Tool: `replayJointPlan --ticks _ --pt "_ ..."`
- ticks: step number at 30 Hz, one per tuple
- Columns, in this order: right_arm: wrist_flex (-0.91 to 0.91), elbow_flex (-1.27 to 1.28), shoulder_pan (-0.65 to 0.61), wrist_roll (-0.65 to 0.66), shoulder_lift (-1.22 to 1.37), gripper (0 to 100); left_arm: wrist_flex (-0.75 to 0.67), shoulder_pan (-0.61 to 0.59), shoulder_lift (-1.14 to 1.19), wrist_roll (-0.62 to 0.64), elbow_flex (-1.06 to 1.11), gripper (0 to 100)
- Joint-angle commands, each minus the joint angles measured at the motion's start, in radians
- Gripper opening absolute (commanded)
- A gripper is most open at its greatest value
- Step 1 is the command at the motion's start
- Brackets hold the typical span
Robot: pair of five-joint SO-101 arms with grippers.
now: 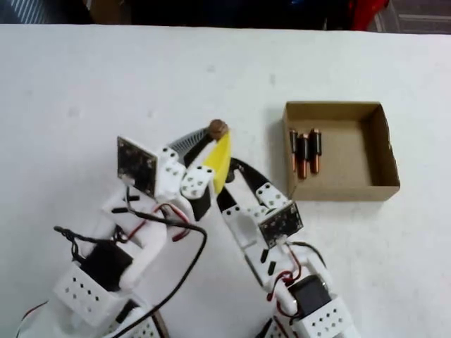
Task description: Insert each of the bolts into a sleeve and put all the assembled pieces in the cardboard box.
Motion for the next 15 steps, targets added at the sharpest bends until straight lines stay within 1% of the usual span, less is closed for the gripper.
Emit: replayJointPlan --ticks 1,7,15 --pt "-0.024 0.008 -0.005 0.012 -0.008 1.7 0.005 0.019 -0.019 0.012 -0.058 2" --pt "-0.025 0.008 -0.004 0.012 -0.008 1.7 0.072 0.016 -0.019 0.012 -0.057 2" --pt "-0.025 0.008 -0.004 0.012 -0.008 1.7 0.064 0.016 -0.019 0.012 0.061 2"
